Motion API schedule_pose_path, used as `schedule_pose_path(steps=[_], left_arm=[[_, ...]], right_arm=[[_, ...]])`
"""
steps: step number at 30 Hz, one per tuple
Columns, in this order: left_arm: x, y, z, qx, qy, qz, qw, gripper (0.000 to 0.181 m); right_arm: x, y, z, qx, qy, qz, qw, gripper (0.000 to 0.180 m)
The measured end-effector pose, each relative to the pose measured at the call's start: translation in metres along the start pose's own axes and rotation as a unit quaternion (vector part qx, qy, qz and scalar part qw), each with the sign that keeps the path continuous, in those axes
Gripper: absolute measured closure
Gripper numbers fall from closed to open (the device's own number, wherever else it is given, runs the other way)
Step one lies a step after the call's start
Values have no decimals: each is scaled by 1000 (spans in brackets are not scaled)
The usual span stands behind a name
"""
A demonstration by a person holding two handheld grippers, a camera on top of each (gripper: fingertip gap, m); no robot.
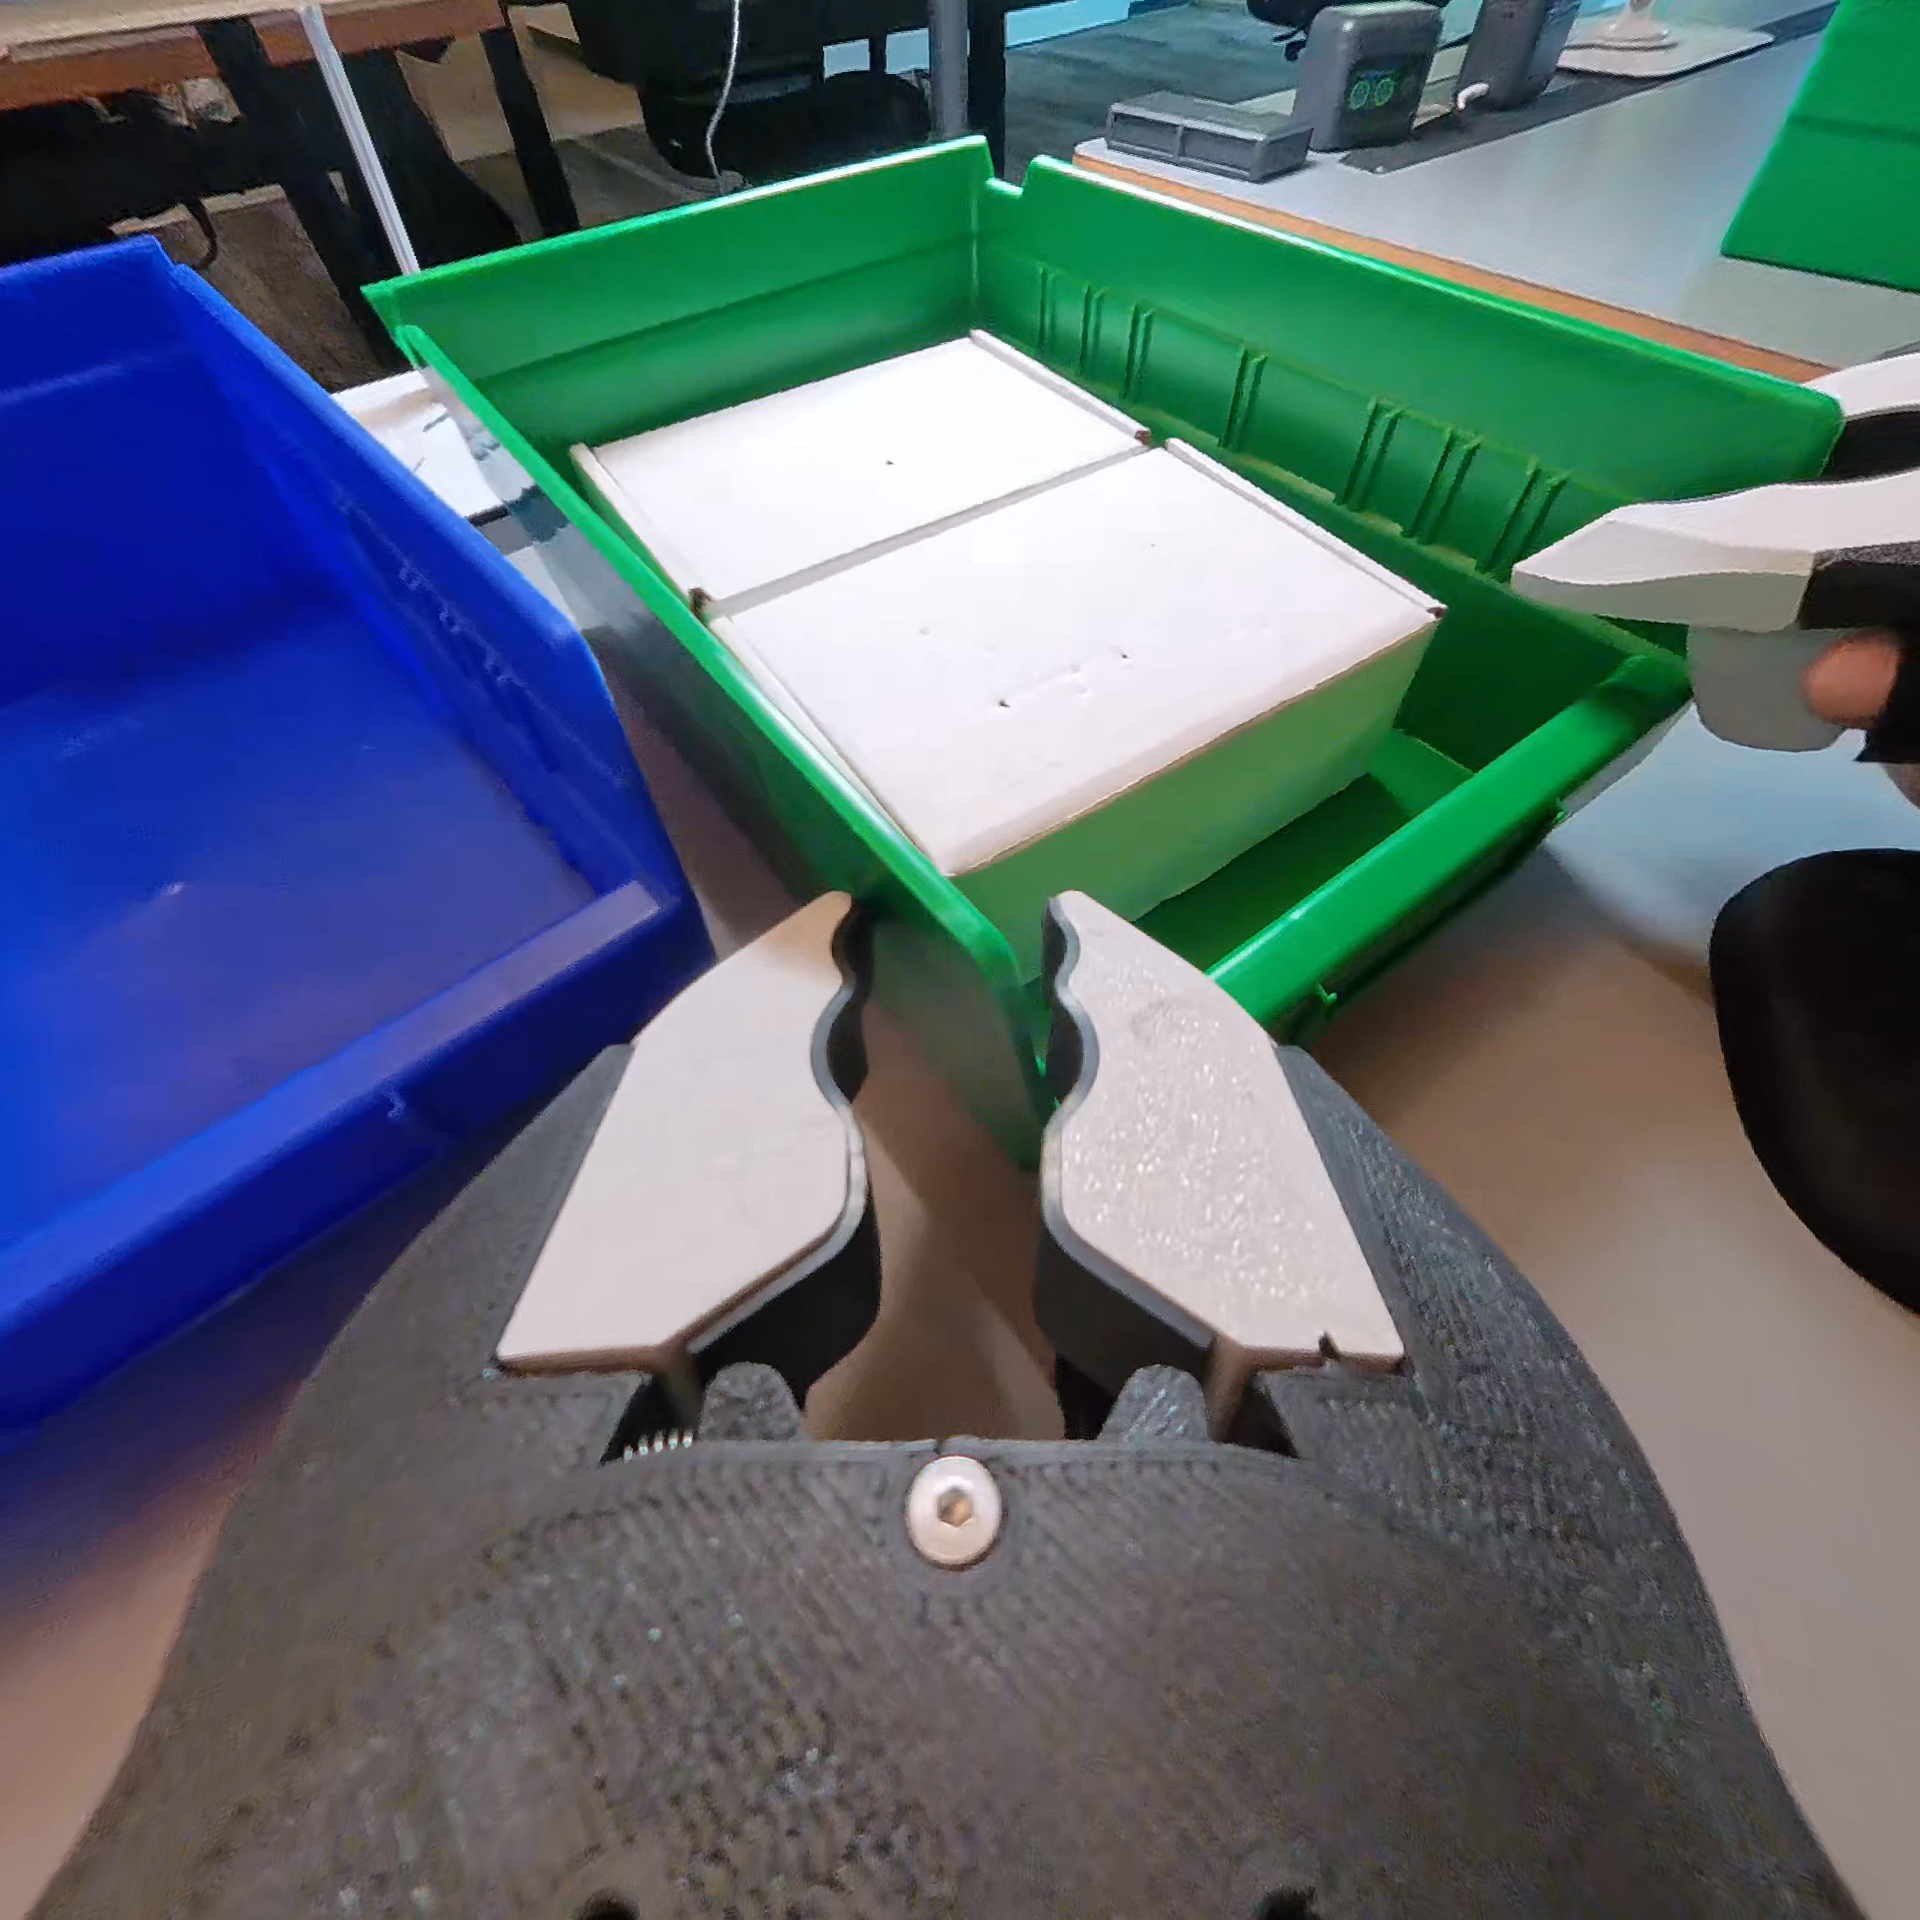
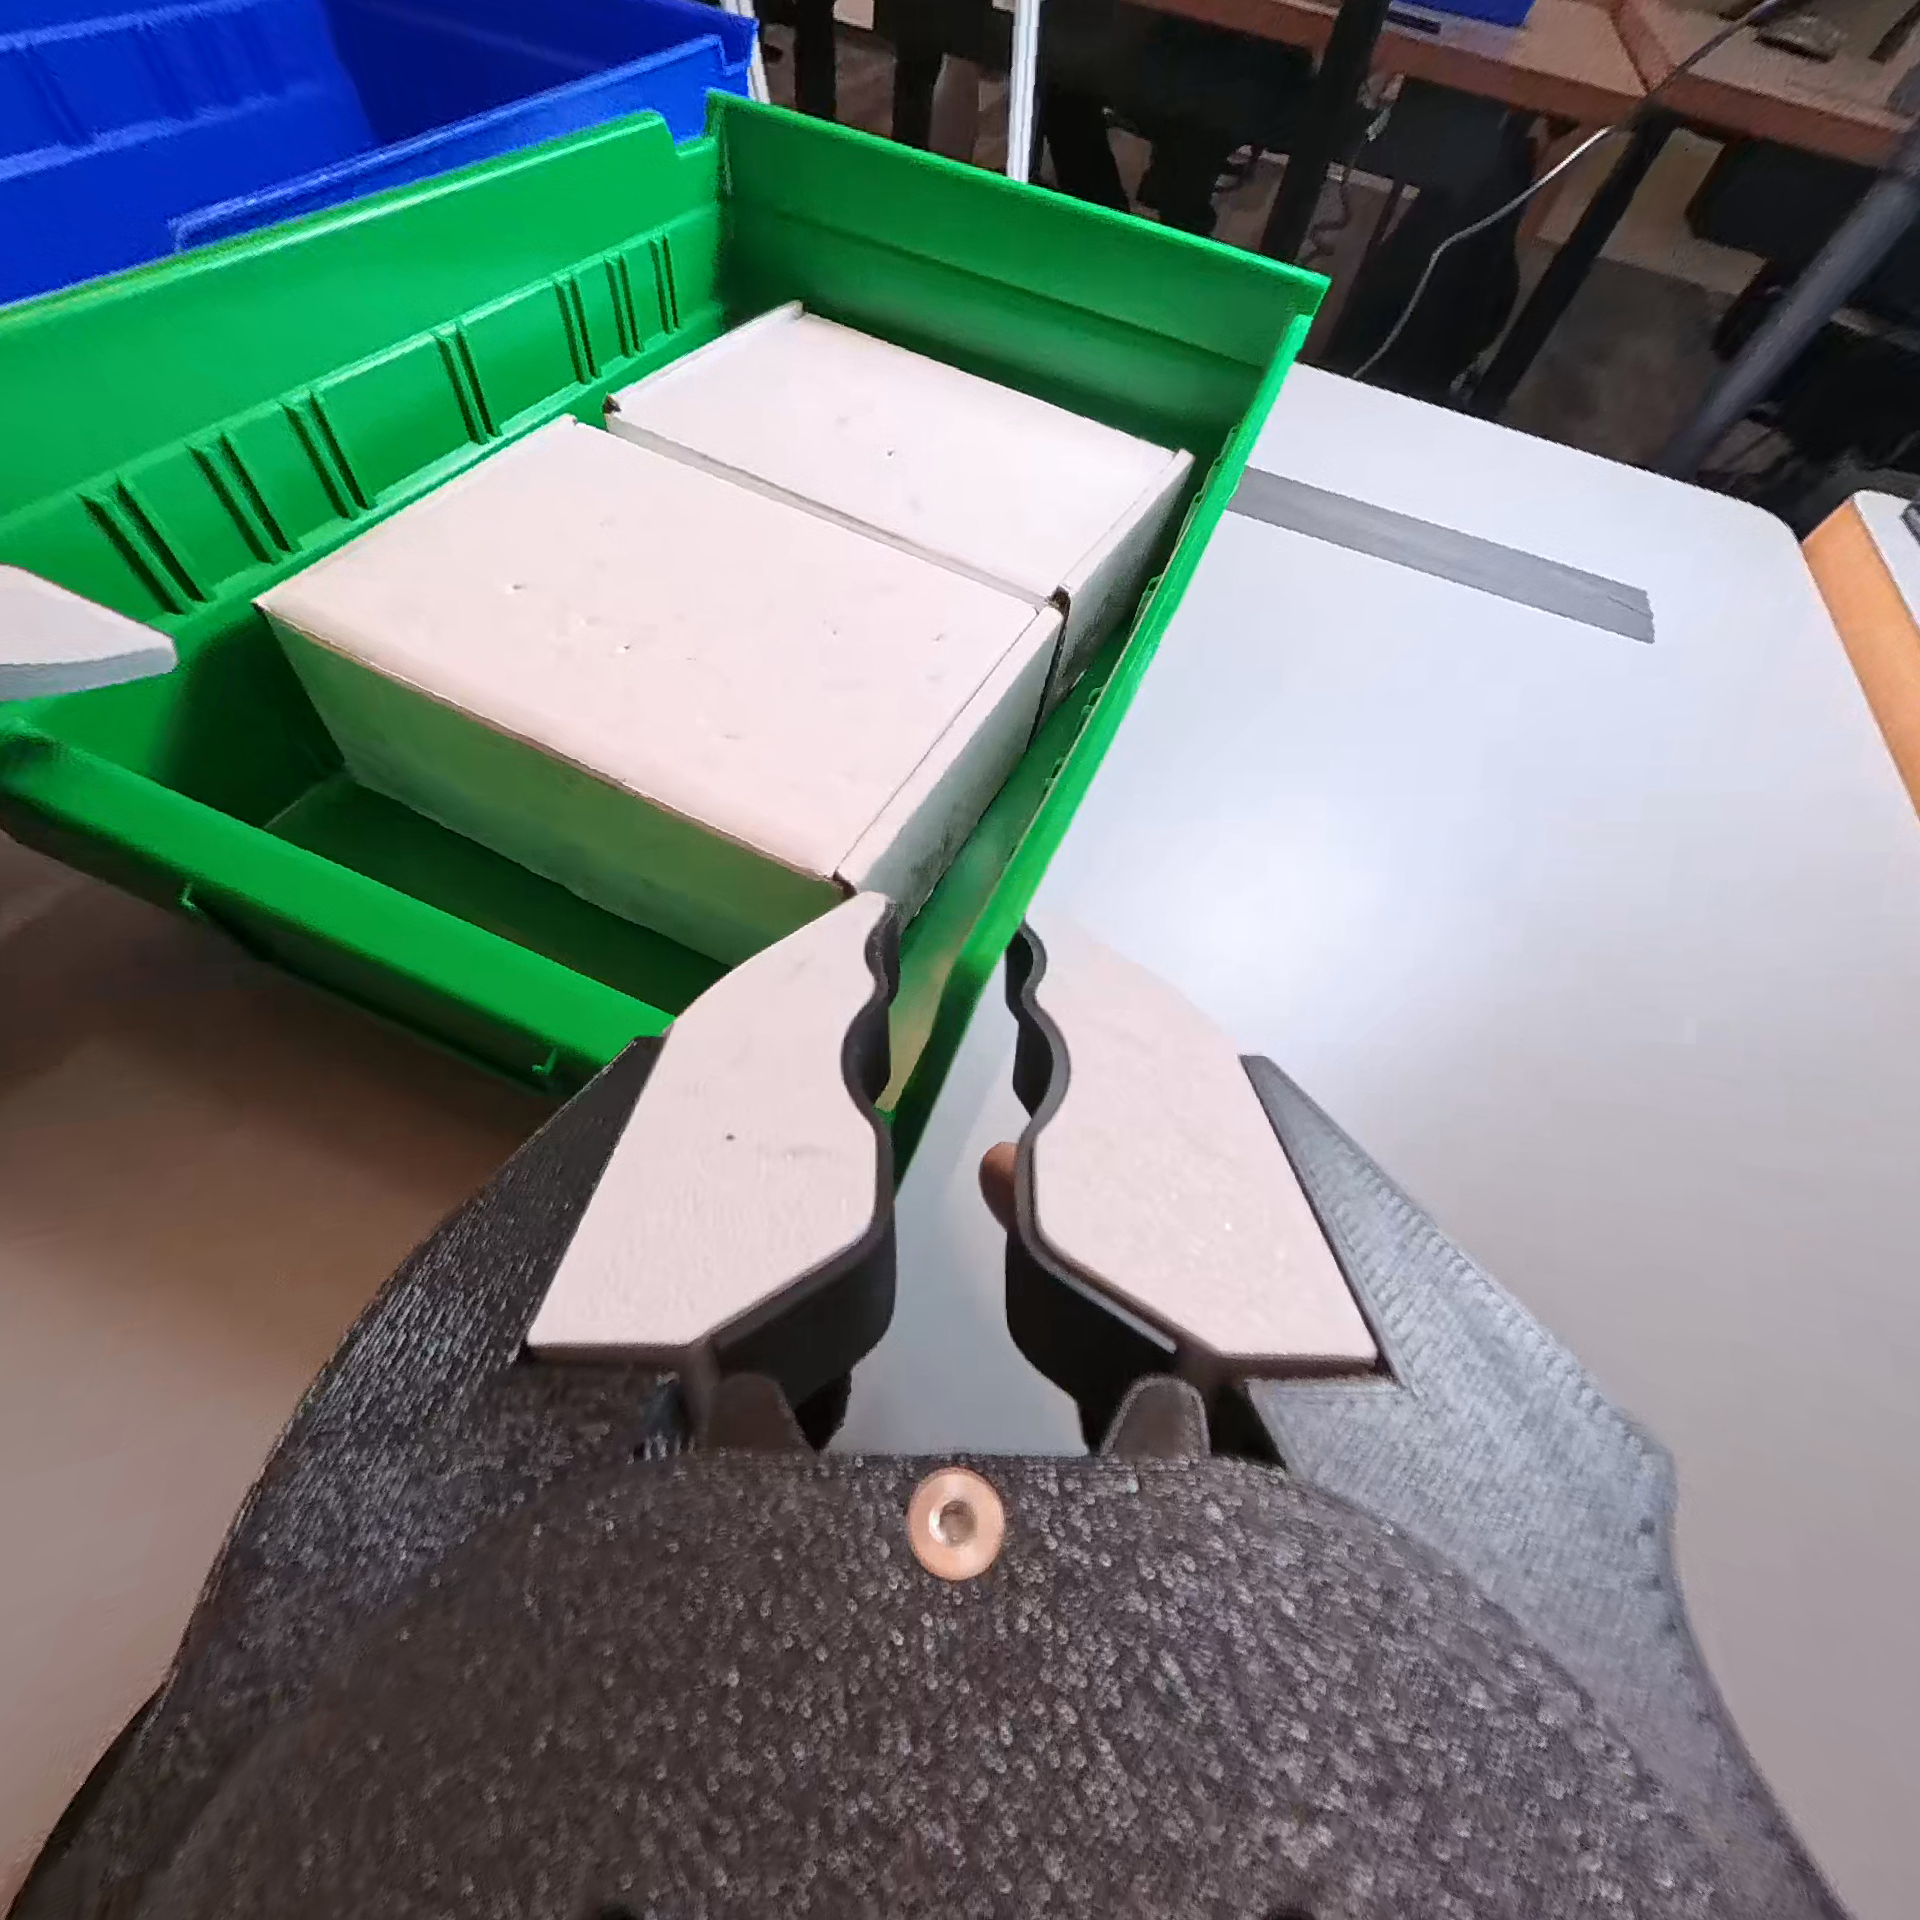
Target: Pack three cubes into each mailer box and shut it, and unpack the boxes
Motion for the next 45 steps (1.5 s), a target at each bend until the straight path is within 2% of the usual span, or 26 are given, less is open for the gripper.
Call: schedule_pose_path(steps=[4,8,14,19,25,29,32,37,45], left_arm=[[7,2,1,-10,-7,9,1000,156],[30,0,21,-15,-43,-10,999,158],[79,22,86,16,-100,-26,995,159],[88,78,155,97,-133,-5,986,163],[65,154,251,204,-158,49,965,168],[41,196,299,274,-153,64,947,169],[18,222,320,302,-144,82,939,171],[-25,255,325,324,-122,119,931,174],[-84,284,290,305,-104,164,932,174]], right_arm=[[7,4,14,-26,-18,6,999,161],[28,8,38,-51,-45,10,998,162],[99,36,69,-39,-107,30,993,161],[157,96,52,26,-154,42,987,161],[206,203,14,126,-190,55,972,159],[214,272,-19,171,-184,75,965,158],[212,312,-43,208,-175,66,960,159],[190,355,-75,224,-135,90,961,158],[143,373,-115,218,-81,116,966,158]])
Point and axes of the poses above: each gripper's, where its closed fingertips meet, z back along the fingers, x out of its top, y = z × x across the jaws, the point moved 5 cm from there along z, back along the fingers, and after that the axes turned 2 degrees about z, right-handed, at the moved point
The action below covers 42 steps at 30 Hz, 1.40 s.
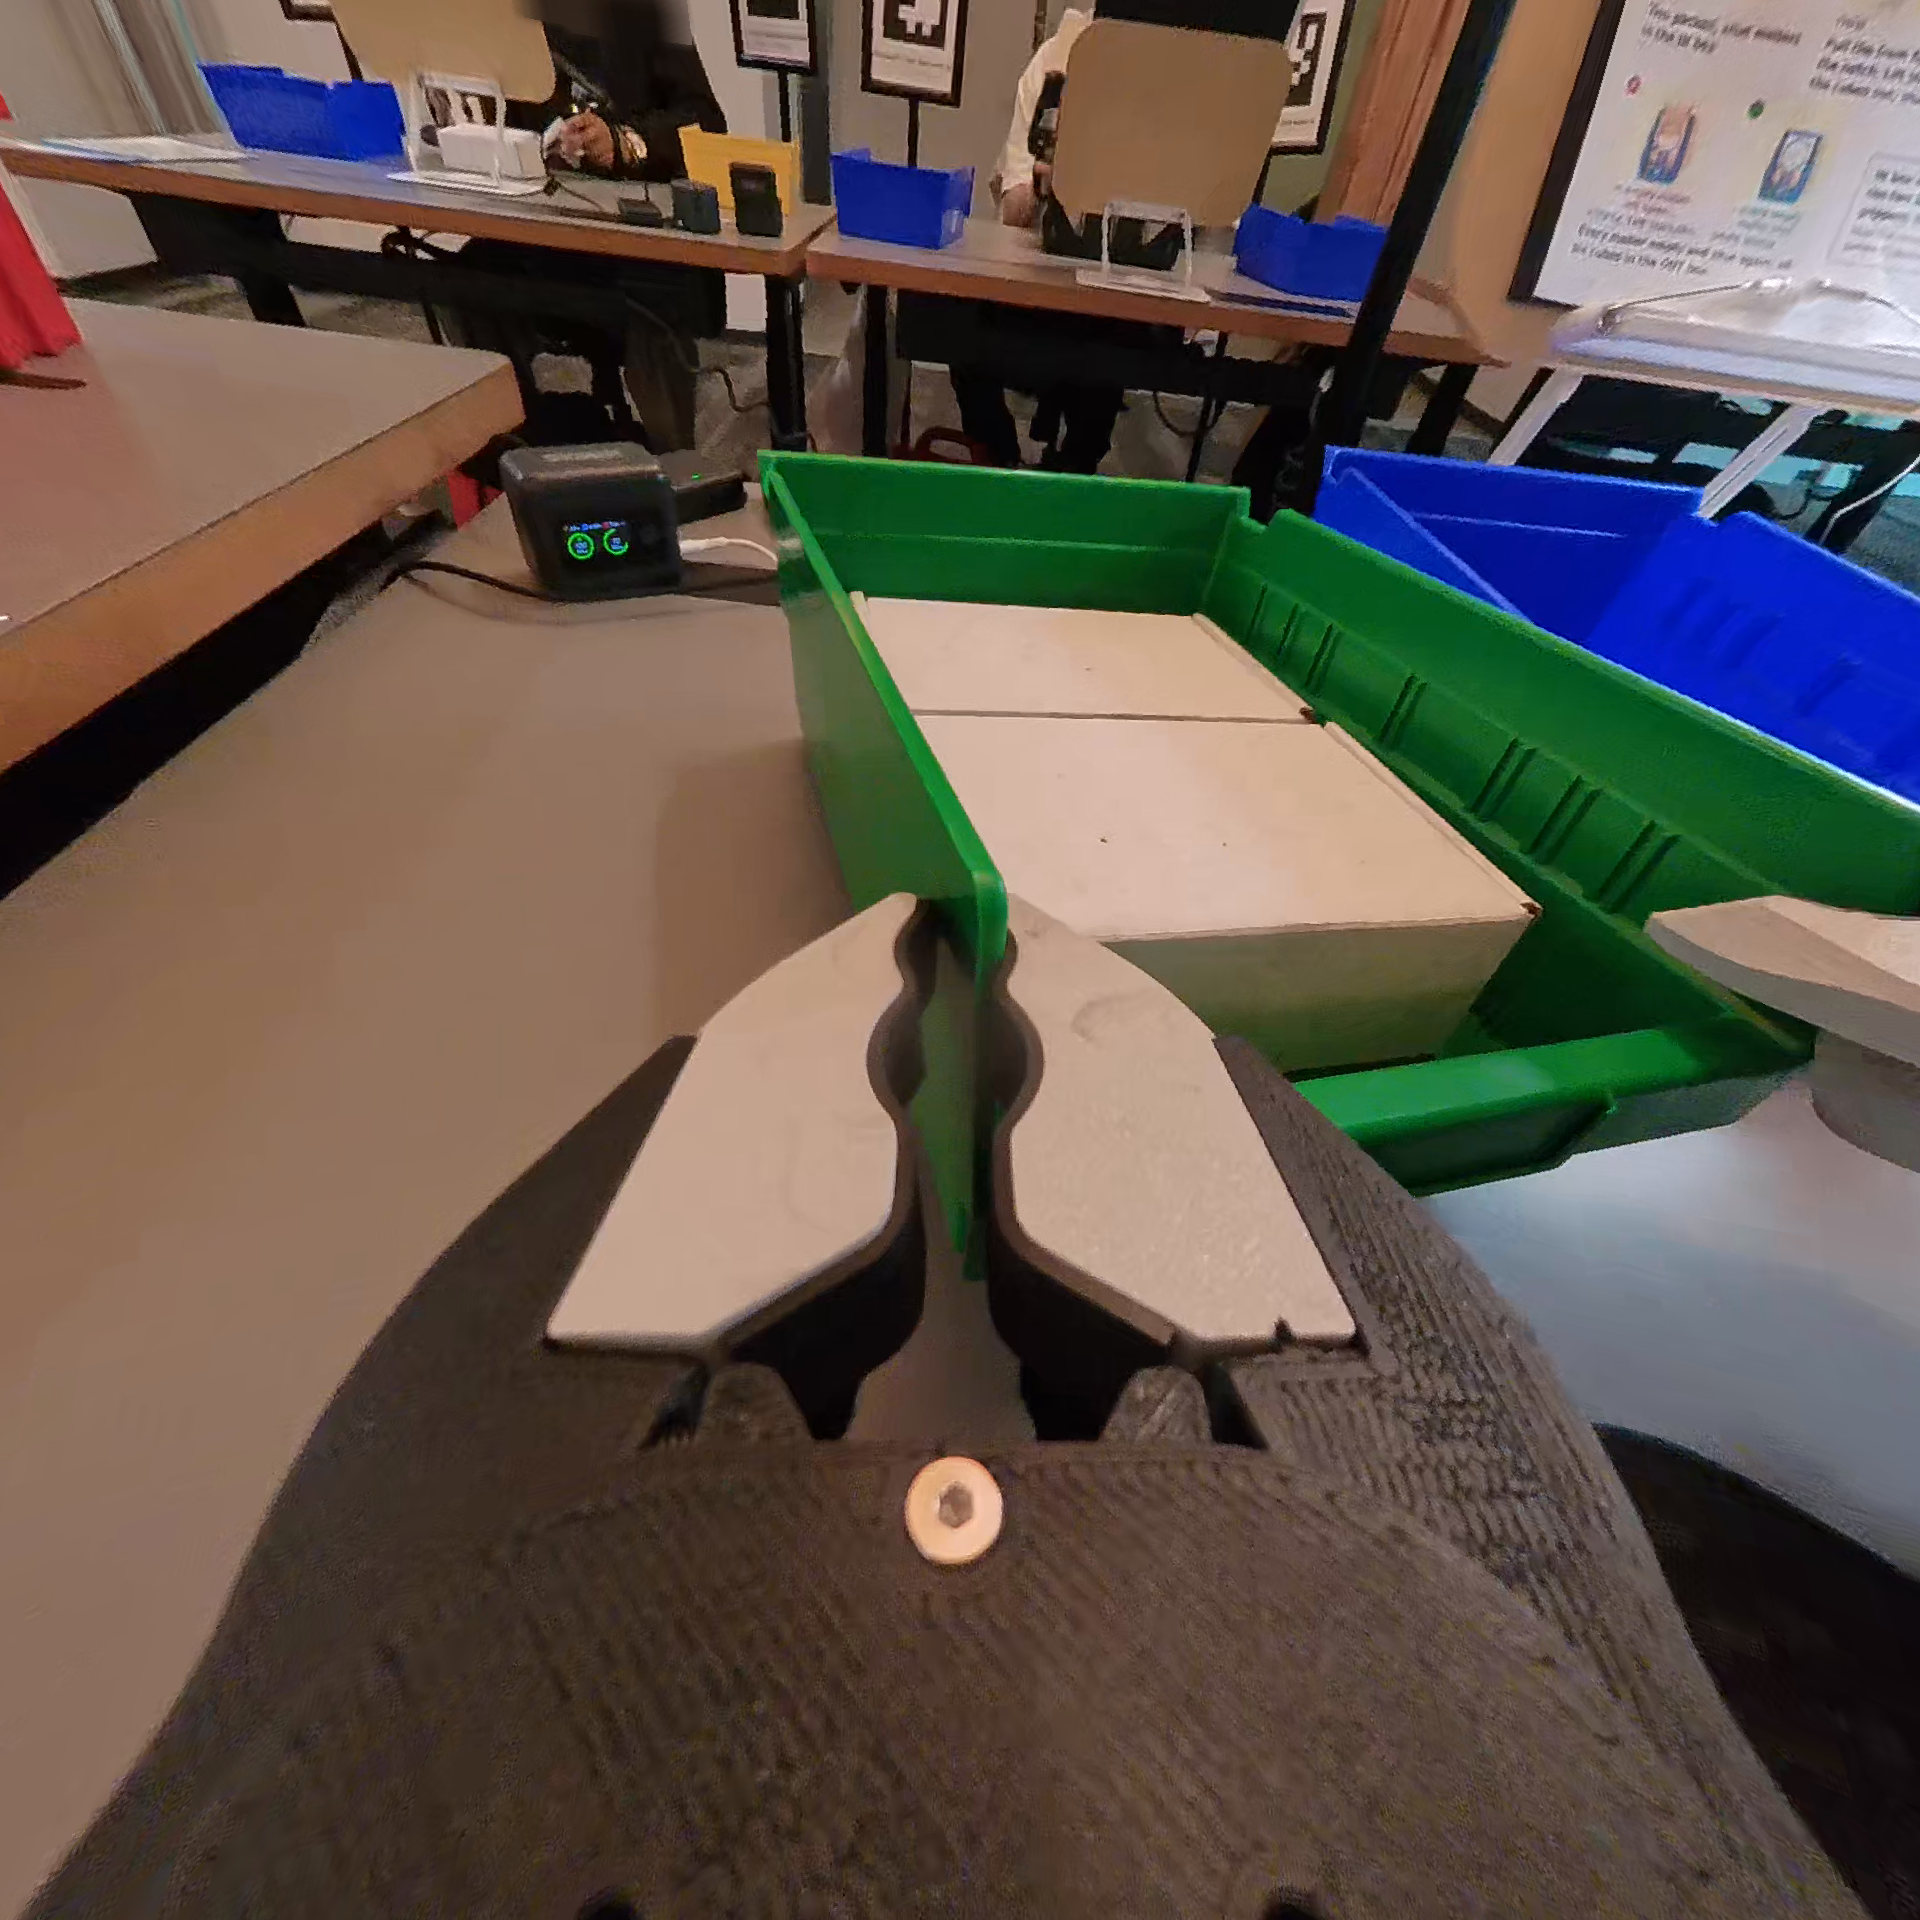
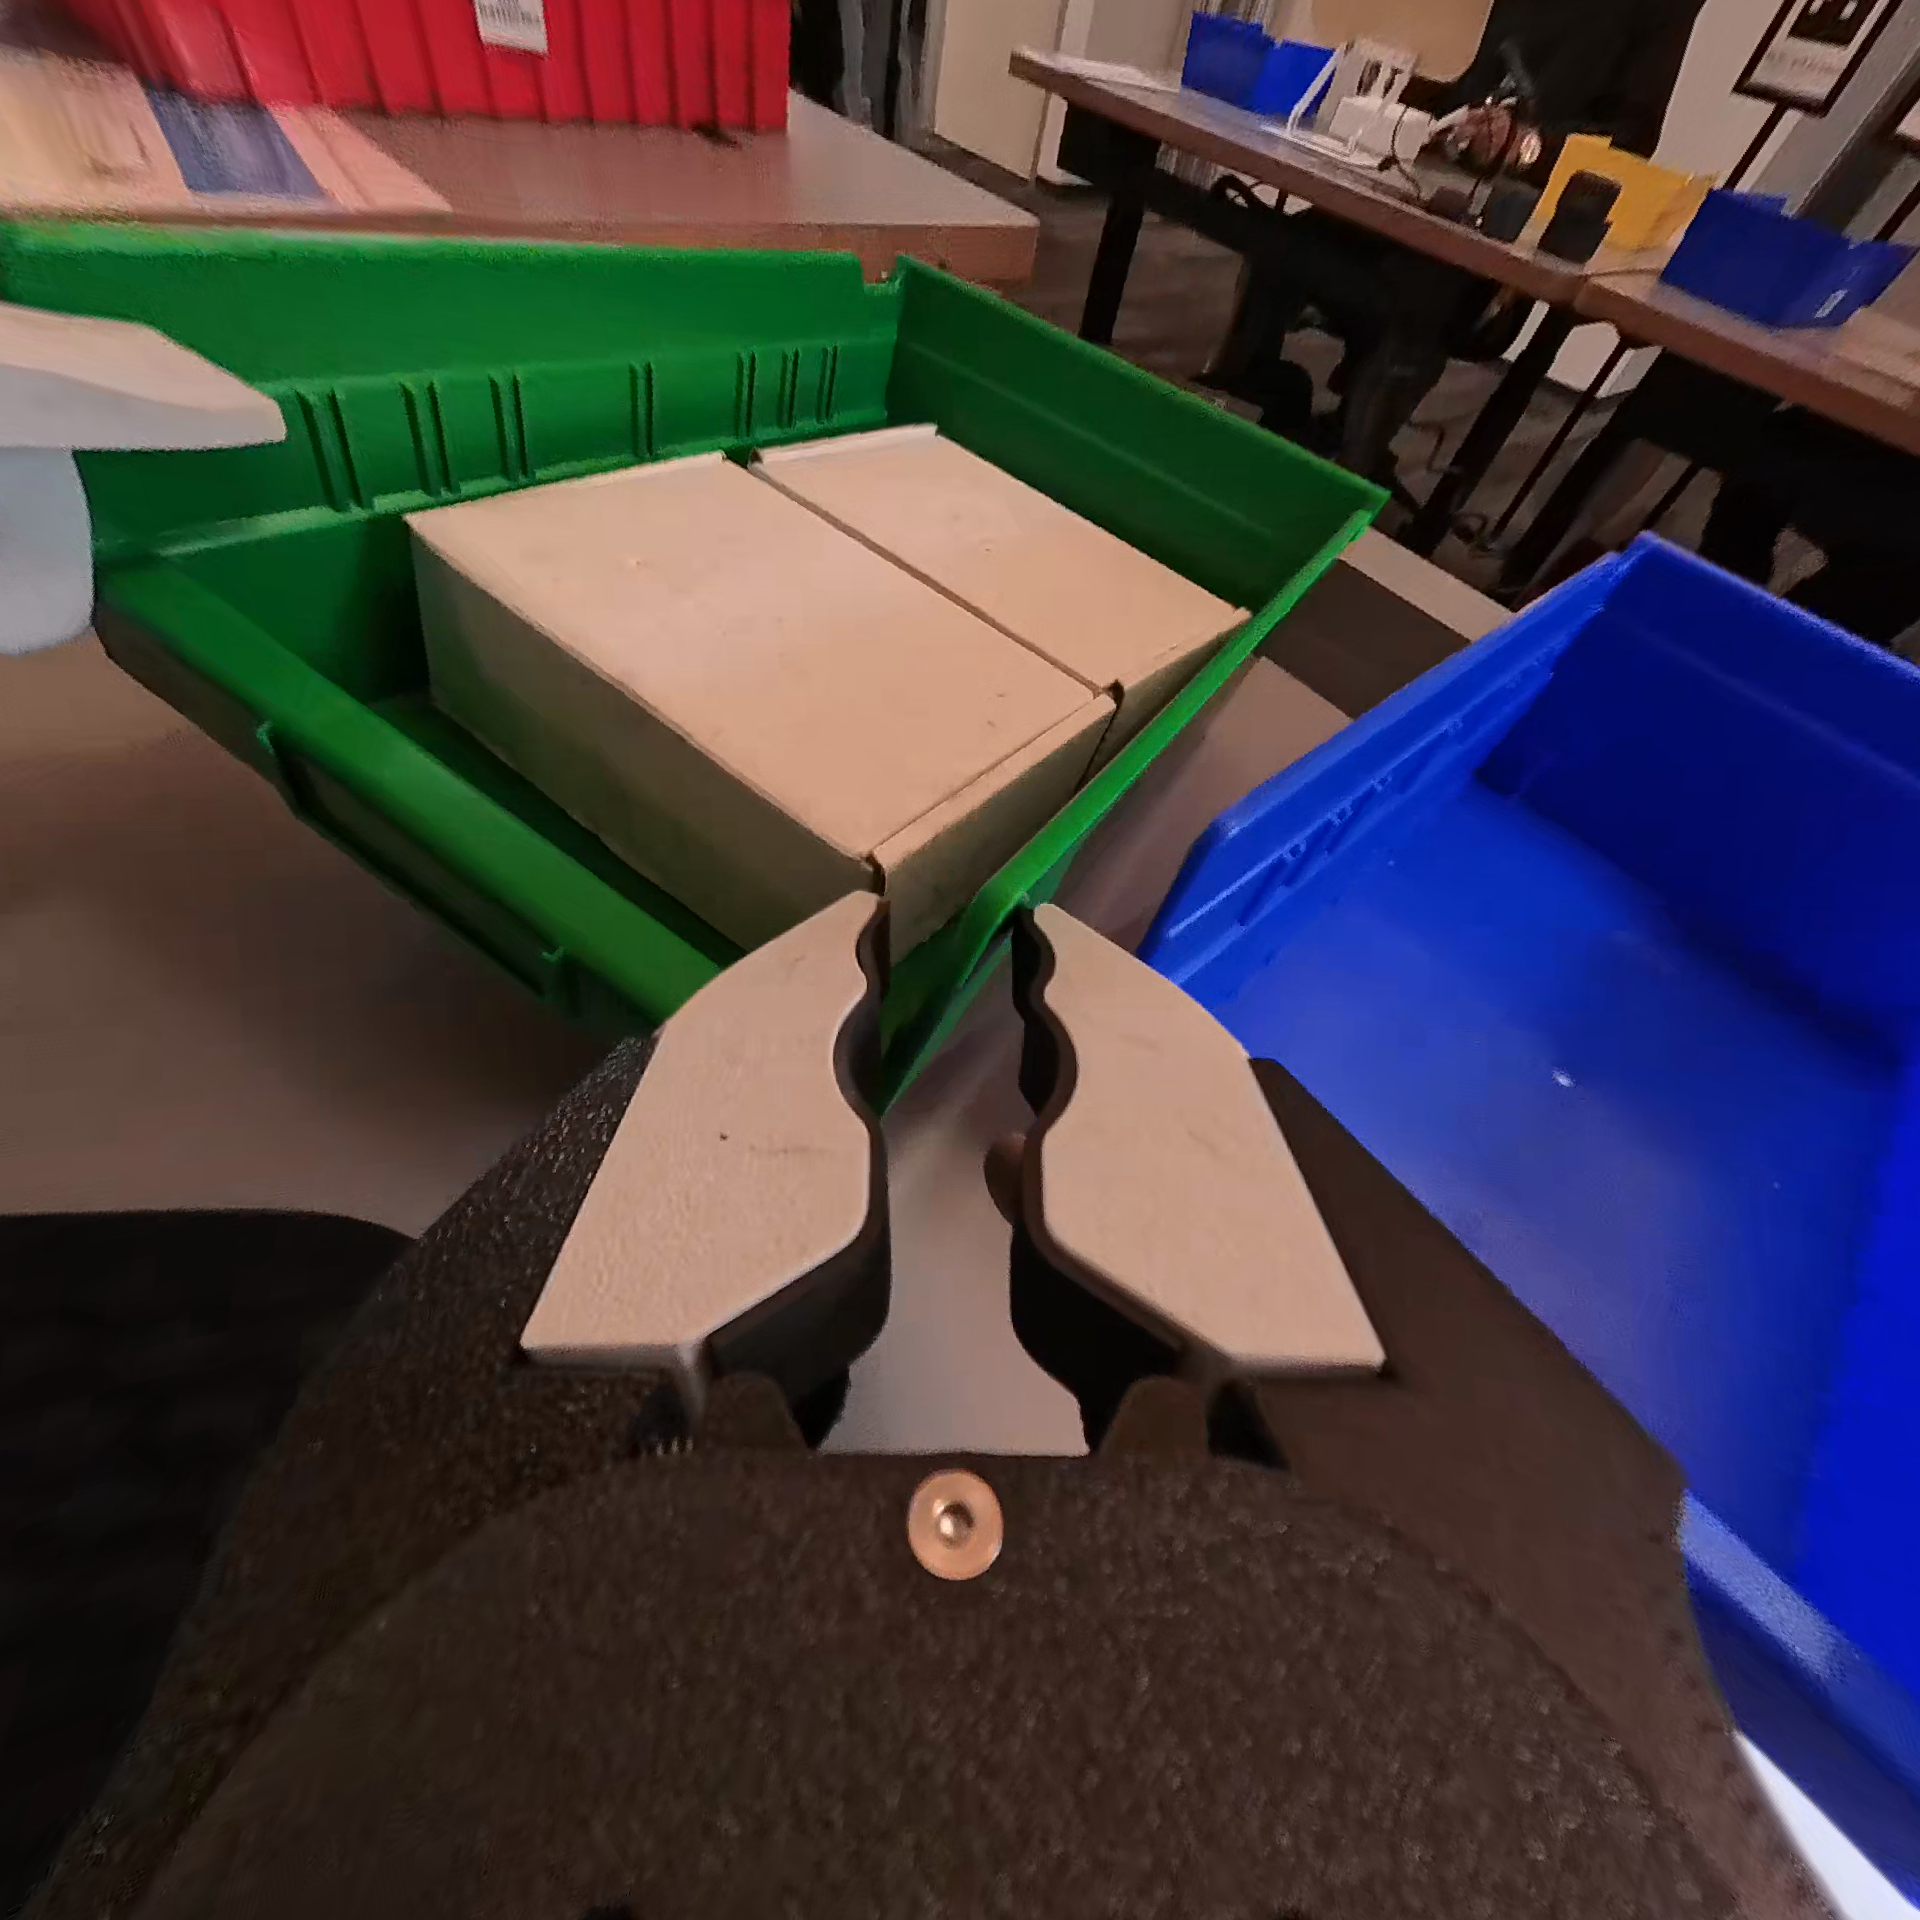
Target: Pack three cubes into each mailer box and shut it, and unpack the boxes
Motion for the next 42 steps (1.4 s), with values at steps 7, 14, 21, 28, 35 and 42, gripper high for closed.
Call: schedule_pose_path(steps=[7,14,21,28,35,42], left_arm=[[-21,-7,-19,-43,71,-58,995,157],[21,-34,2,-89,58,-203,973,115],[-38,-96,-23,-210,259,-409,849,104],[-64,-95,-51,-216,314,-455,805,132],[-66,-105,-50,-214,283,-492,795,142],[-69,-112,-54,-224,262,-493,799,151]], right_arm=[[-24,-5,5,75,93,65,991,140],[-31,-65,45,87,156,180,967,128],[-76,-92,8,76,281,304,907,133],[-85,-103,28,77,282,293,910,146],[-115,-119,102,55,282,280,916,145],[-151,-156,175,-6,312,244,918,145]])
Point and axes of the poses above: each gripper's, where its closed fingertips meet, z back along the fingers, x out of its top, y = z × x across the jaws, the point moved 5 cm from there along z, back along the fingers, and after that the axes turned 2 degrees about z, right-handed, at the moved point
